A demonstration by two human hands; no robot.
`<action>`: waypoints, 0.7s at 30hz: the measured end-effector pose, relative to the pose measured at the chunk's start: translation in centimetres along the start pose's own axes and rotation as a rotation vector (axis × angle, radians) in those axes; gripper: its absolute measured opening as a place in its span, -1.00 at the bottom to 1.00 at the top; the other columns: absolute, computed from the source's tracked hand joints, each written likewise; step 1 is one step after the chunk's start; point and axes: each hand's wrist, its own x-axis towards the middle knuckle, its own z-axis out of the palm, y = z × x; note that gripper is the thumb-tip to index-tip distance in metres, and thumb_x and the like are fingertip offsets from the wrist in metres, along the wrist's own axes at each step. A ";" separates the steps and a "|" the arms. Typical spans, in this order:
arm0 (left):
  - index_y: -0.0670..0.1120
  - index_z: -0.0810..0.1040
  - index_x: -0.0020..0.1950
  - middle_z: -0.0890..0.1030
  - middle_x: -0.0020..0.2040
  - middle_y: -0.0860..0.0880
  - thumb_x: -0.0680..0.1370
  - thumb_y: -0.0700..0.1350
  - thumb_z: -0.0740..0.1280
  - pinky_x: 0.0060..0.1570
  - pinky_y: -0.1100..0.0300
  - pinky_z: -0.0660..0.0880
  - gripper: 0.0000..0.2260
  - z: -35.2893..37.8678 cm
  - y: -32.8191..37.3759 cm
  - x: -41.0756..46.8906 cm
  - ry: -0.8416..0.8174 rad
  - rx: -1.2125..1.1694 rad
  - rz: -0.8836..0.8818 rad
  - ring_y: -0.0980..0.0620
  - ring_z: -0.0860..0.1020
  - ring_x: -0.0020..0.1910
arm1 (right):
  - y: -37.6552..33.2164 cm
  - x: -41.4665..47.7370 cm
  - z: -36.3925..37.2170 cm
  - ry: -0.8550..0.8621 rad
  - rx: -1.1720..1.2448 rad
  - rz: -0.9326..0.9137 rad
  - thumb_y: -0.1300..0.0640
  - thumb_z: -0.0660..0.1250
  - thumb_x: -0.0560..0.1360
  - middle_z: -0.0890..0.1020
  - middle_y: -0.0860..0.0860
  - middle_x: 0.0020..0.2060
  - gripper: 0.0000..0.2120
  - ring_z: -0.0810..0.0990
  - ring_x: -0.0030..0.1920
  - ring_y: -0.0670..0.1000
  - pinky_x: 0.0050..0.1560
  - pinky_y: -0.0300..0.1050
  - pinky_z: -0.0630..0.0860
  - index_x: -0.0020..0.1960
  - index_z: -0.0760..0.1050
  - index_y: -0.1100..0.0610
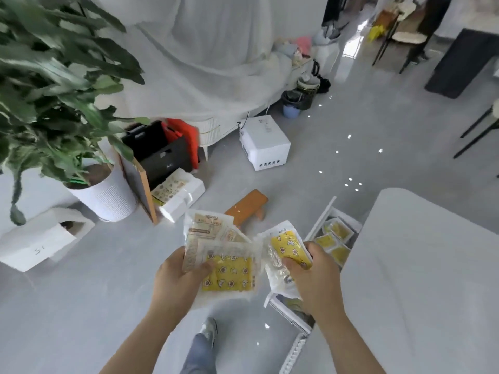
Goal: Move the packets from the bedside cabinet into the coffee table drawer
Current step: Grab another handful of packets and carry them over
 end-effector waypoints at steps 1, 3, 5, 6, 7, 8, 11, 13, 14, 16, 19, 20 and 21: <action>0.04 0.60 -0.14 0.68 -0.26 0.08 0.47 -0.18 0.41 -0.31 0.23 0.42 -0.89 0.2 0.5 1.6 -0.037 0.014 0.009 0.06 0.62 -0.19 | -0.1 0.8 0.2 0.022 -0.001 0.030 0.11 0.46 0.42 0.59 -0.08 -0.30 -0.87 0.56 -0.25 -0.03 -0.26 -0.14 0.48 -0.13 0.51 0.06; 0.07 0.60 -0.13 0.67 -0.26 0.10 0.47 -0.18 0.41 -0.31 0.25 0.42 -0.87 0.5 1.8 4.9 -0.111 0.048 0.032 0.10 0.62 -0.20 | -0.4 2.3 0.7 0.061 -0.007 0.088 0.11 0.44 0.43 0.60 -0.07 -0.30 -0.89 0.56 -0.26 -0.05 -0.26 -0.15 0.48 -0.14 0.49 0.03; 0.11 0.58 -0.14 0.67 -0.26 0.13 0.48 -0.17 0.40 -0.31 0.27 0.42 -0.85 0.9 3.0 7.9 -0.189 0.086 0.052 0.14 0.61 -0.20 | -0.7 3.5 1.1 0.108 0.006 0.153 0.13 0.43 0.44 0.59 -0.06 -0.32 -0.87 0.55 -0.31 -0.08 -0.30 -0.22 0.46 -0.18 0.48 0.03; 0.12 0.57 -0.14 0.66 -0.25 0.13 0.48 -0.17 0.40 -0.31 0.28 0.42 -0.84 1.2 3.6 9.3 -0.235 0.103 0.061 0.15 0.61 -0.20 | -0.9 4.0 1.2 0.138 0.020 0.185 0.15 0.43 0.43 0.59 -0.05 -0.33 -0.87 0.55 -0.31 -0.07 -0.31 -0.25 0.45 -0.19 0.47 0.03; 0.13 0.56 -0.14 0.66 -0.23 0.13 0.48 -0.17 0.39 -0.31 0.29 0.42 -0.83 1.6 4.3 10.7 -0.286 0.121 0.073 0.15 0.60 -0.19 | -0.9 4.5 1.4 0.174 0.028 0.215 0.17 0.43 0.43 0.58 -0.05 -0.33 -0.87 0.54 -0.31 -0.06 -0.31 -0.26 0.44 -0.18 0.48 0.04; 0.13 0.55 -0.14 0.66 -0.21 0.12 0.49 -0.17 0.39 -0.30 0.30 0.42 -0.83 2.0 4.9 12.1 -0.336 0.142 0.089 0.15 0.60 -0.18 | -0.9 4.9 1.6 0.212 0.035 0.251 0.19 0.43 0.43 0.57 -0.04 -0.33 -0.87 0.53 -0.30 -0.04 -0.32 -0.30 0.42 -0.18 0.48 0.05; 0.10 0.56 -0.08 0.65 -0.15 0.13 0.49 -0.19 0.38 -0.28 0.32 0.43 -0.83 4.1 6.0 15.4 -0.456 0.187 0.125 0.13 0.61 -0.14 | -0.3 5.9 1.7 0.305 0.067 0.352 0.24 0.41 0.41 0.52 -0.02 -0.40 -0.87 0.42 -0.39 -0.07 -0.36 -0.35 0.39 -0.22 0.46 0.15; 0.07 0.55 0.04 0.63 -0.10 0.14 0.50 -0.19 0.38 -0.29 0.37 0.41 -0.81 5.8 6.6 17.2 -0.525 0.207 0.138 0.17 0.59 -0.13 | 0.5 6.6 1.5 0.349 0.066 0.414 0.20 0.43 0.41 0.50 0.02 -0.41 -0.83 0.39 -0.42 -0.07 -0.39 -0.33 0.36 -0.24 0.44 0.20; 0.07 0.54 0.10 0.63 -0.08 0.15 0.50 -0.18 0.38 -0.28 0.39 0.41 -0.78 6.8 6.9 18.0 -0.558 0.220 0.151 0.18 0.58 -0.13 | 0.9 7.0 1.4 0.377 0.072 0.448 0.18 0.44 0.41 0.53 0.04 -0.39 -0.83 0.43 -0.39 -0.03 -0.39 -0.30 0.36 -0.23 0.45 0.19; 0.14 0.50 0.13 0.61 -0.06 0.19 0.51 -0.16 0.37 -0.28 0.43 0.38 -0.73 9.0 7.5 19.5 -0.624 0.263 0.192 0.22 0.56 -0.13 | 1.9 7.9 0.9 0.447 0.108 0.517 0.15 0.44 0.42 0.57 0.06 -0.35 -0.84 0.52 -0.30 0.07 -0.33 -0.22 0.39 -0.21 0.47 0.16; 0.24 0.42 0.02 0.57 -0.12 0.24 0.51 -0.17 0.38 -0.33 0.45 0.34 -0.70 12.5 8.7 21.4 -0.709 0.329 0.215 0.25 0.54 -0.18 | 3.5 9.4 0.0 0.534 0.139 0.596 0.17 0.45 0.42 0.59 0.04 -0.34 -0.86 0.55 -0.28 0.08 -0.34 -0.20 0.40 -0.20 0.49 0.15; 0.21 0.44 0.01 0.58 -0.12 0.22 0.51 -0.17 0.38 -0.33 0.43 0.35 -0.72 13.8 9.1 22.1 -0.727 0.348 0.213 0.23 0.55 -0.18 | 4.2 10.0 -0.3 0.554 0.138 0.616 0.17 0.45 0.41 0.59 0.04 -0.35 -0.86 0.54 -0.29 0.06 -0.36 -0.22 0.38 -0.20 0.49 0.15; 0.17 0.47 0.03 0.59 -0.11 0.20 0.50 -0.17 0.38 -0.32 0.40 0.36 -0.75 15.1 9.4 22.7 -0.739 0.367 0.213 0.22 0.56 -0.16 | 4.8 10.7 -0.6 0.572 0.142 0.641 0.17 0.44 0.41 0.59 0.04 -0.35 -0.87 0.54 -0.31 0.04 -0.37 -0.23 0.36 -0.20 0.49 0.16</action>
